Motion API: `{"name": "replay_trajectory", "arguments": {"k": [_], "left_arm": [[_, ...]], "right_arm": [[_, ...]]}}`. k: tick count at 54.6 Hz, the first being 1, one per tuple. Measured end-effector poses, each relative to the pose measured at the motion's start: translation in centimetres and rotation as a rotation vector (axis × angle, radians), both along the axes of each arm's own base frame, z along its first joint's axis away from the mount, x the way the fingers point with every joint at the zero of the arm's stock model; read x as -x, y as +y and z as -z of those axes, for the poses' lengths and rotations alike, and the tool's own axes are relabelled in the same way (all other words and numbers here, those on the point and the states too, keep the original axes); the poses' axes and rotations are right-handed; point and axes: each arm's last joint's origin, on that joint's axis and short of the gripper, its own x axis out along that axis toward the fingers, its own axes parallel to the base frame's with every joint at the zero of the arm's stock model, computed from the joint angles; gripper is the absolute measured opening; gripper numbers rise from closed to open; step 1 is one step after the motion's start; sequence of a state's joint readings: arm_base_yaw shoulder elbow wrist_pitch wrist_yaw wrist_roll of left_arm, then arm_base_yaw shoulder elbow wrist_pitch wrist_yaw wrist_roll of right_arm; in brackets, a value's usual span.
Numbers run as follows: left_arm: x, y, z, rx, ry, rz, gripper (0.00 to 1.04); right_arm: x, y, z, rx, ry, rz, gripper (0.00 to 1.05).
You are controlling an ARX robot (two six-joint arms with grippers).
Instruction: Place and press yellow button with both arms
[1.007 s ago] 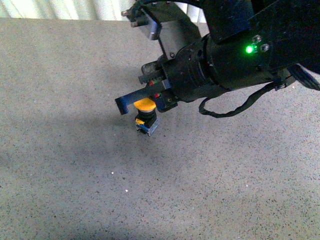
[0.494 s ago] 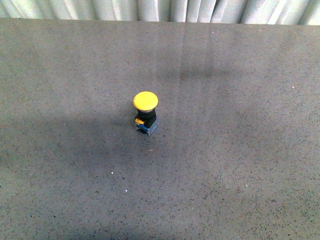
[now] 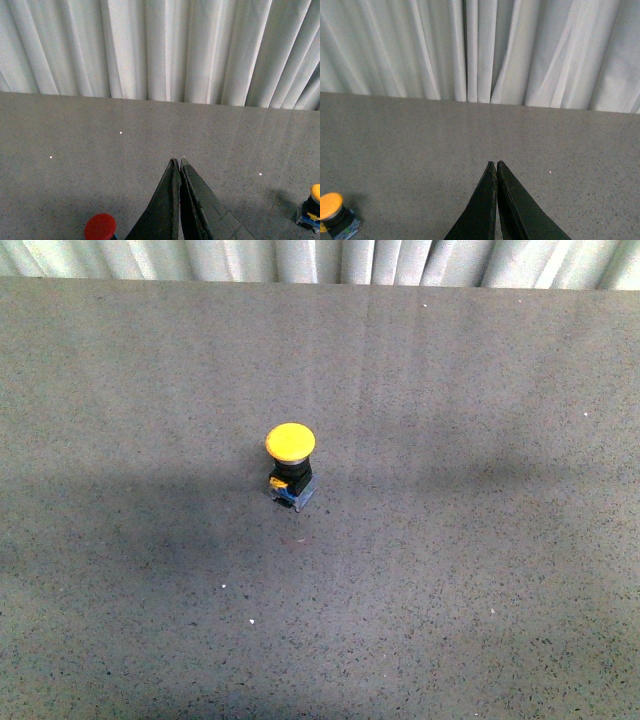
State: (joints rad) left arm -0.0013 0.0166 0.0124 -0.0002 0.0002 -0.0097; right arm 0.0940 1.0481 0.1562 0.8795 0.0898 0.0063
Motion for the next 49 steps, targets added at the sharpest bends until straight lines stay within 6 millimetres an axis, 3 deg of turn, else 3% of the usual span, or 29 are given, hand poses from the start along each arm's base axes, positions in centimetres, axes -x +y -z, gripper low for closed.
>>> {"name": "replay_trajectory", "arguments": {"k": [24,49], "left_arm": [[0.0,0.0,0.0,0.000,0.000,0.000,0.01],[0.0,0.0,0.0,0.000,0.000,0.000,0.01]], "right_arm": [[3.3,-1.4,1.8,0.000,0.010,0.003,0.01],[5.3,-1.4,0.8,0.000,-0.022,0.003,0.01]]}}
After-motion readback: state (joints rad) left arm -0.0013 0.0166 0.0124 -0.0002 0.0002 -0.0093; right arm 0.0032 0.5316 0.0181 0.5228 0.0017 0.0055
